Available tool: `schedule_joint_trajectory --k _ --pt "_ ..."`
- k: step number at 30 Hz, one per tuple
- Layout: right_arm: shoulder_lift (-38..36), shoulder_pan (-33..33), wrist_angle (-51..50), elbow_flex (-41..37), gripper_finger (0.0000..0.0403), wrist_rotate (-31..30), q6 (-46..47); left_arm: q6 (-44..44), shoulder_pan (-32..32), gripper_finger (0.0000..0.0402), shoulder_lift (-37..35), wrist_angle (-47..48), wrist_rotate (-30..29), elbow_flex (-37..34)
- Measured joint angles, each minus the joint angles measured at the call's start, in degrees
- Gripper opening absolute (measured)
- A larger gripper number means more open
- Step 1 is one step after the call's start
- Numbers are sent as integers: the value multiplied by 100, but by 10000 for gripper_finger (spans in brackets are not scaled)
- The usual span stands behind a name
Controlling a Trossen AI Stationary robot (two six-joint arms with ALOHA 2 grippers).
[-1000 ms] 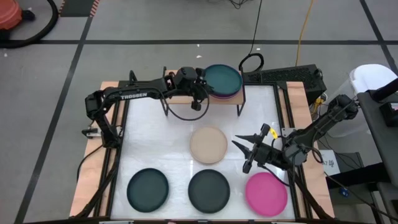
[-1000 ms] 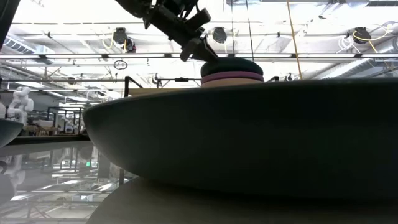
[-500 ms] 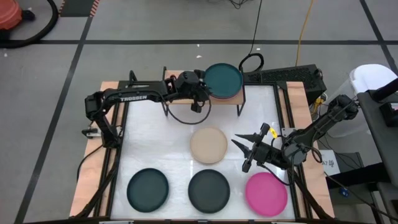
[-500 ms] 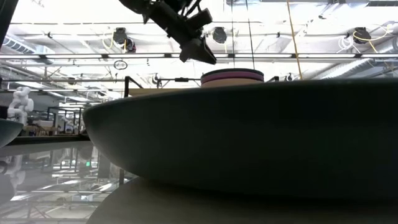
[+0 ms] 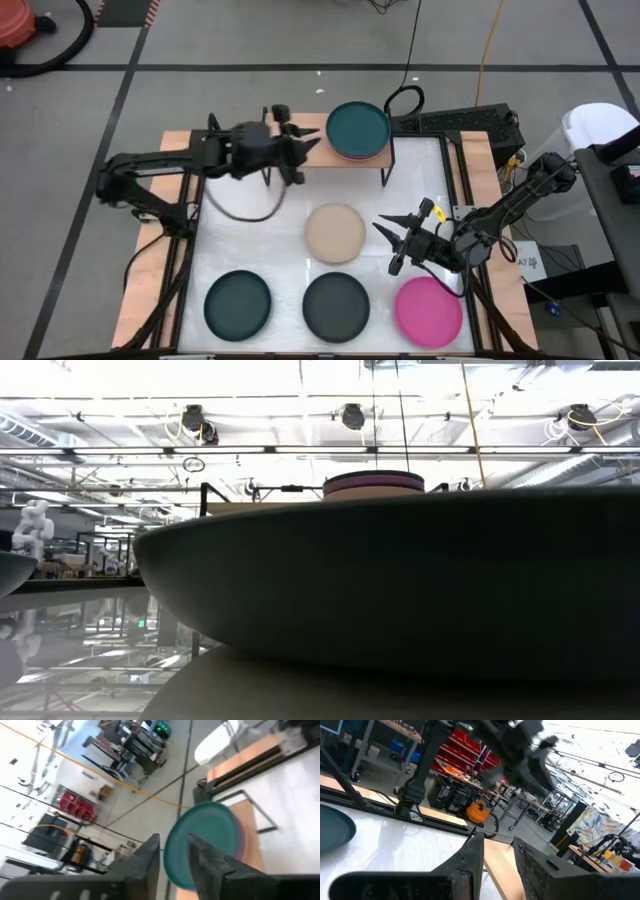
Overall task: Place and stack plates onto a shelf
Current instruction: Put the pink plate on the shelf
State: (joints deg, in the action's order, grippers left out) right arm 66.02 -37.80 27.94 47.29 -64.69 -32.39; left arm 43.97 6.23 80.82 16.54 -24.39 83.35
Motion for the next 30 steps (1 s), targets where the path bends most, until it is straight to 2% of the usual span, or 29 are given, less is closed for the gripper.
schedule_joint_trajectory --k 9,12,15,24,30 --pt "0 0 101 0 89 13 32 -1300 -357 250 -1038 1471 -182 -7" --pt "0 0 80 0 89 14 138 -2189 -412 268 -1321 2118 -101 -10" --pt "0 0 50 0 89 15 168 -2810 -415 267 -1746 2395 61 -367" --pt "0 0 51 0 89 16 523 -3512 -740 231 -3488 535 192 -3107" --pt "0 88 5 2 89 20 782 -3919 -1077 225 -4267 -1015 197 -4799"
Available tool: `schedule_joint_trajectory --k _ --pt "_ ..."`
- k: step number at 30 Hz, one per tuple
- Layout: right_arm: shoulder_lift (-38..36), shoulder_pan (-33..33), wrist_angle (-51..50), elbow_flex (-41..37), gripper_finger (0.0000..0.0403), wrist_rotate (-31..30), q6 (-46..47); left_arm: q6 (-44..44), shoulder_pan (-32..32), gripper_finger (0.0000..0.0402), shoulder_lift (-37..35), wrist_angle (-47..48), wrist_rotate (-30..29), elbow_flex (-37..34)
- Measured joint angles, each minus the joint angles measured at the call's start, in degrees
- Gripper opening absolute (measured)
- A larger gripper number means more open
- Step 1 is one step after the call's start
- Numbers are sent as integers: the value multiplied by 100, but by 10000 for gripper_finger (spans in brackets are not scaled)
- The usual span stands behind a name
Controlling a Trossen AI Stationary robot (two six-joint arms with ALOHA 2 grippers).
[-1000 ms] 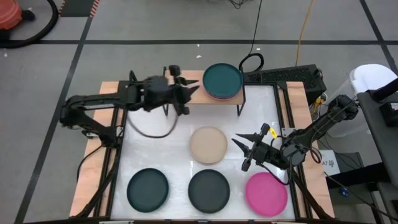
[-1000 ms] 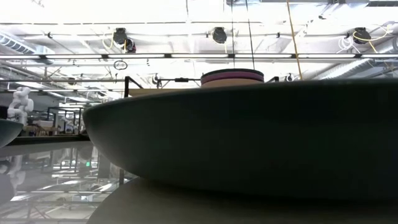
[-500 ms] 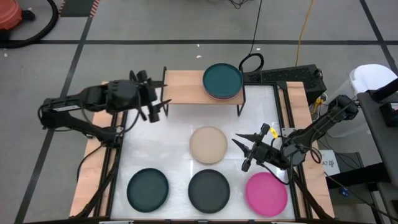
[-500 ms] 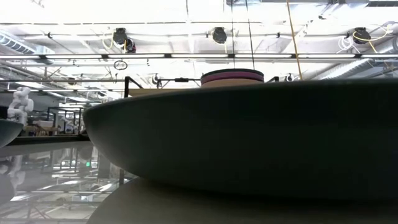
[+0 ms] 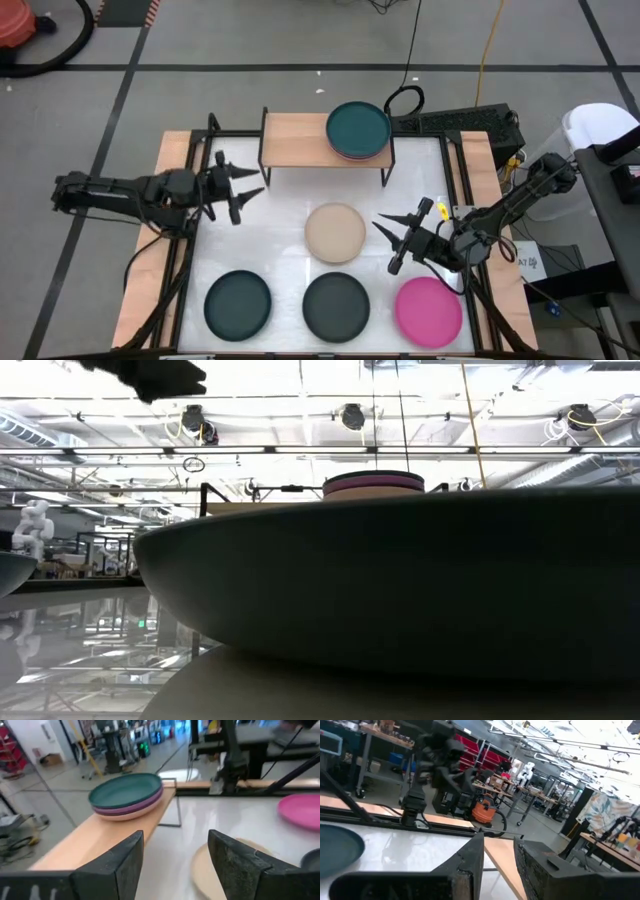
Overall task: Place and stack plates onto a shelf
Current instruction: Put the pink plate on the shelf
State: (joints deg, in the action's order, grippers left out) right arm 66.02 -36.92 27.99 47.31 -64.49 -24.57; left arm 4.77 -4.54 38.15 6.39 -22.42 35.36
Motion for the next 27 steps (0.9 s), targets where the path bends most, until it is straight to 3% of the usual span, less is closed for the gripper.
schedule_joint_trajectory --k 5,10,23,27 --pt "0 168 -45 4 89 59 229 -35 -169 225 -221 -1472 -8 -1039" --pt "-2 459 -459 7 89 1186 817 45 -195 225 -236 -2516 -10 -1622" --pt "-2 1636 -2184 9 89 4060 2886 -107 -194 225 -236 -2631 -8 -1653" --pt "-2 1739 -3158 9 89 4524 3326 -79 -194 225 -235 -2595 -8 -1653"
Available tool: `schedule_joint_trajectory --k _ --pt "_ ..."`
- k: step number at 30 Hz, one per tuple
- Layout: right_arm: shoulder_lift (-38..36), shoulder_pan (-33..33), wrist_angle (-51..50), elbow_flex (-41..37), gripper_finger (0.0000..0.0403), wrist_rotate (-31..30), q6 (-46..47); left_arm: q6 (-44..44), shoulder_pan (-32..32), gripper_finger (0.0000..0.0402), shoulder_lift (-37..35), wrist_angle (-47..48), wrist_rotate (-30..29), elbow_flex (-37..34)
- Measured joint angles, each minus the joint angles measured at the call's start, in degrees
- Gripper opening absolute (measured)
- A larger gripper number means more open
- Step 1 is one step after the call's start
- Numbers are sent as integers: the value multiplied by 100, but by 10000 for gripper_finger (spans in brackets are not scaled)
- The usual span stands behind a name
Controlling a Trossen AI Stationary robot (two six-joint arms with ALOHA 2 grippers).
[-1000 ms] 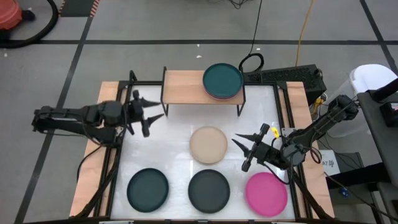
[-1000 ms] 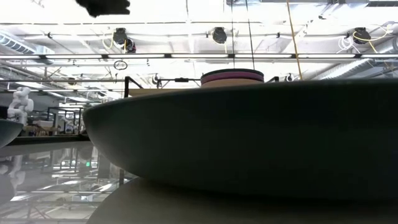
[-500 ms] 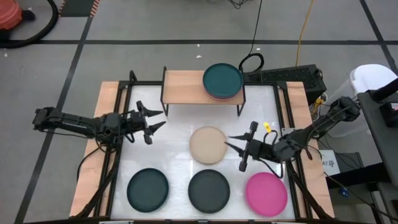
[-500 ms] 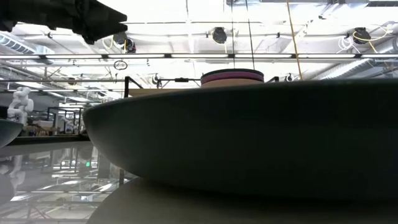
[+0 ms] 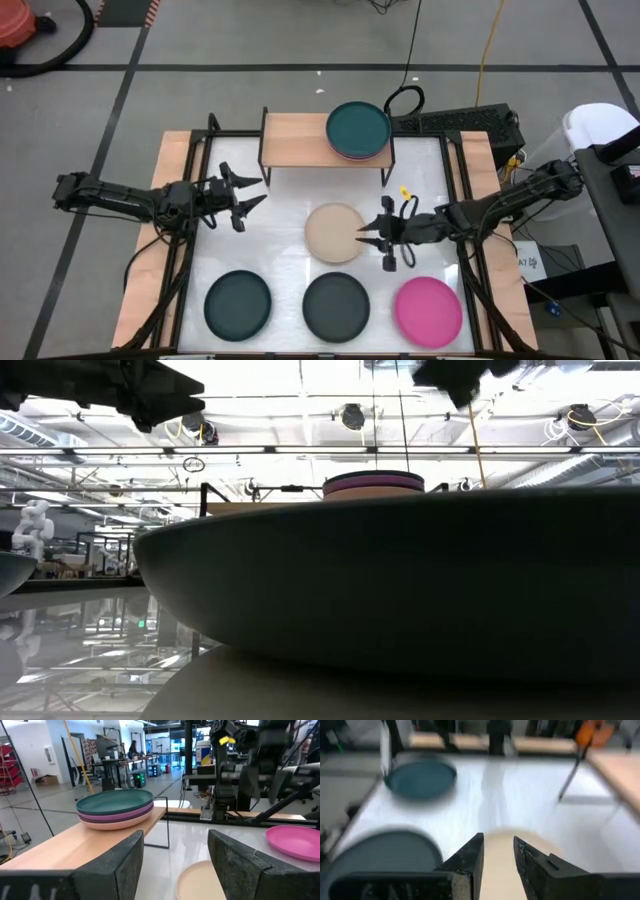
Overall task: Place and stack plates onto a shelf
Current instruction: Put the pink plate on the shelf
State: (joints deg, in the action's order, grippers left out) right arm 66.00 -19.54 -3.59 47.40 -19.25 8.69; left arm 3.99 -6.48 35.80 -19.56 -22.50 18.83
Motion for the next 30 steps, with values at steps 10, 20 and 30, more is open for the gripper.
schedule_joint_trajectory --k 10,20,30 --pt "0 -54 -2177 0 89 888 1660 77 0 225 -417 416 2 0" --pt "0 -235 -2538 0 89 1058 1827 53 0 225 -442 620 7 0" --pt "0 -237 -3669 0 89 1616 1694 -60 0 225 -445 723 7 -80"
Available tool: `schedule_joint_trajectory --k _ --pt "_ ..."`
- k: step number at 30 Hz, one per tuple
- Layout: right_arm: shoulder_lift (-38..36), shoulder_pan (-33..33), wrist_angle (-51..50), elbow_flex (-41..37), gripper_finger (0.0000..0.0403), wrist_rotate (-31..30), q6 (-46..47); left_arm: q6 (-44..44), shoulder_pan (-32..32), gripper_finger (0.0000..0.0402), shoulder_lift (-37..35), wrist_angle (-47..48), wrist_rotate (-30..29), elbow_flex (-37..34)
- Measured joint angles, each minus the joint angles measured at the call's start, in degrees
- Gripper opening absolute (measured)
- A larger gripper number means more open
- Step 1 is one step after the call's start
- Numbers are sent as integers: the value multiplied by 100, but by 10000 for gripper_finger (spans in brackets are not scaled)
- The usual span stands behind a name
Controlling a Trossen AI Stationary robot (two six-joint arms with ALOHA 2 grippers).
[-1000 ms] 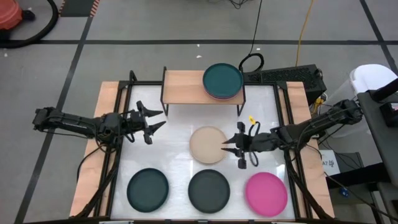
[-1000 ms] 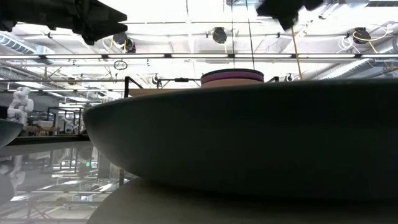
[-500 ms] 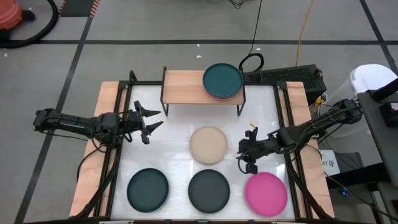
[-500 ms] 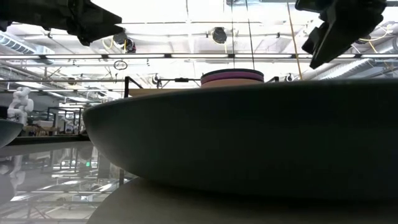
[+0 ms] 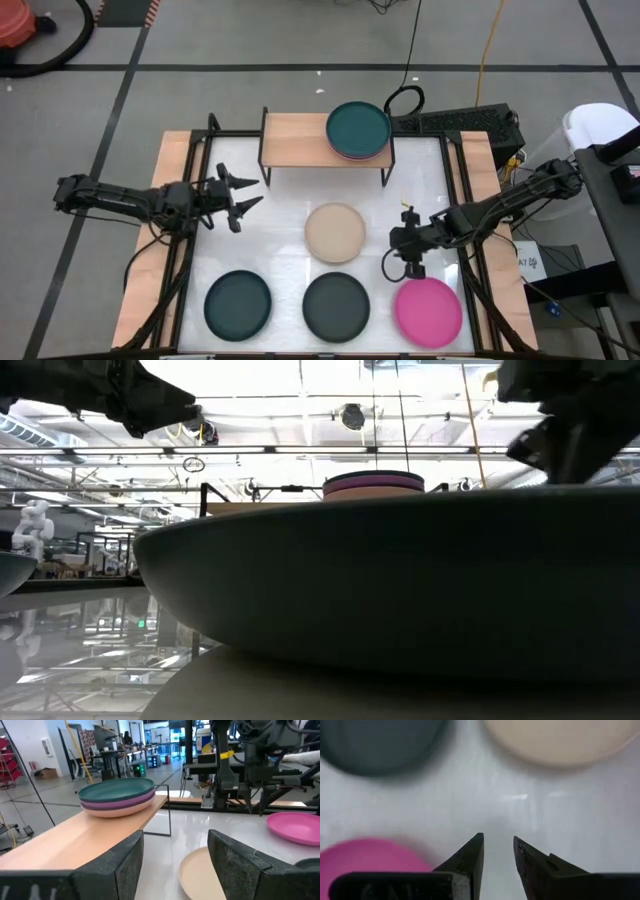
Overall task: Place and stack plates onto a shelf
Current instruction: Put the pink plate on the shelf
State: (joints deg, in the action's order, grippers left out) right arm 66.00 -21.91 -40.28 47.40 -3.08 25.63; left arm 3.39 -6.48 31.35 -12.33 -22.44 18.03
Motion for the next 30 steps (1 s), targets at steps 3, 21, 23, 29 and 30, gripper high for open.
schedule_joint_trajectory --k 3,21,23,29,30 --pt "0 -51 -113 0 89 411 220 24 2 225 -47 -318 -4 -303" --pt "103 -1197 20 -146 89 599 976 -70 7 225 -561 -1174 -211 -1010" --pt "154 -1266 240 -348 89 623 1121 -95 7 225 -561 -1157 -212 -1010" --pt "223 -1418 1024 -1055 89 637 1320 -177 7 225 -552 -1140 -209 -1010" --pt "221 -1423 1078 -1136 89 637 1367 -209 7 225 -552 -1127 -205 -1010"
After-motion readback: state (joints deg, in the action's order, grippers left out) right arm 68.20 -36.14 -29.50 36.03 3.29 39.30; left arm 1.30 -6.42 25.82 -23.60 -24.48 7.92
